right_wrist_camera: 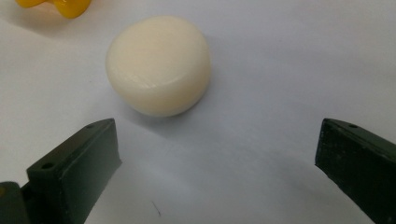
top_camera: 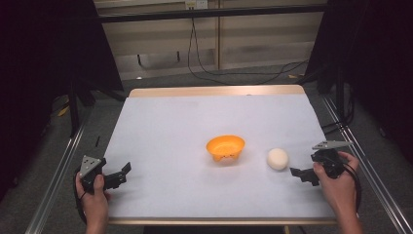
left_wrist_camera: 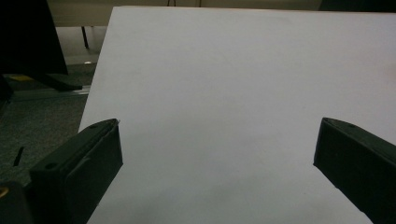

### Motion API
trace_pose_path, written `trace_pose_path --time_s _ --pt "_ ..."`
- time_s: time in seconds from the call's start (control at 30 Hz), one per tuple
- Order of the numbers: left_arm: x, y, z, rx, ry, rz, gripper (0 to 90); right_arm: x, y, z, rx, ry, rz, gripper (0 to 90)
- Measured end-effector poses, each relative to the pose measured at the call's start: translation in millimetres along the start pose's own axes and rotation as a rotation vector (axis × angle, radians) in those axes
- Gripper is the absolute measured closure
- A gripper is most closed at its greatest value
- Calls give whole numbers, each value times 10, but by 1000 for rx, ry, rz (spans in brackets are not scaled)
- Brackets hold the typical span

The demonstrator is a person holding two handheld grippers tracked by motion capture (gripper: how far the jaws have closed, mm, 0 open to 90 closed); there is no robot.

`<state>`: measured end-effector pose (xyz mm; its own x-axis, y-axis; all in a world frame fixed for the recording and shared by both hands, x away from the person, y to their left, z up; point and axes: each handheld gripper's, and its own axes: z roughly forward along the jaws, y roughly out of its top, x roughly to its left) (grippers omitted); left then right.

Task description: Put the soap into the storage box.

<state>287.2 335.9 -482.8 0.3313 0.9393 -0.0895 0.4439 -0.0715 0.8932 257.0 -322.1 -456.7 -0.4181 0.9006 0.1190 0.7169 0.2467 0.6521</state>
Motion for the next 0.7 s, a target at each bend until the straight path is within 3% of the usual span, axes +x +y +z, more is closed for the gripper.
trace_pose_path --time_s 0.7 --pt "0 0 1 0 0 -1 11 170 240 178 15 40 -34 0"
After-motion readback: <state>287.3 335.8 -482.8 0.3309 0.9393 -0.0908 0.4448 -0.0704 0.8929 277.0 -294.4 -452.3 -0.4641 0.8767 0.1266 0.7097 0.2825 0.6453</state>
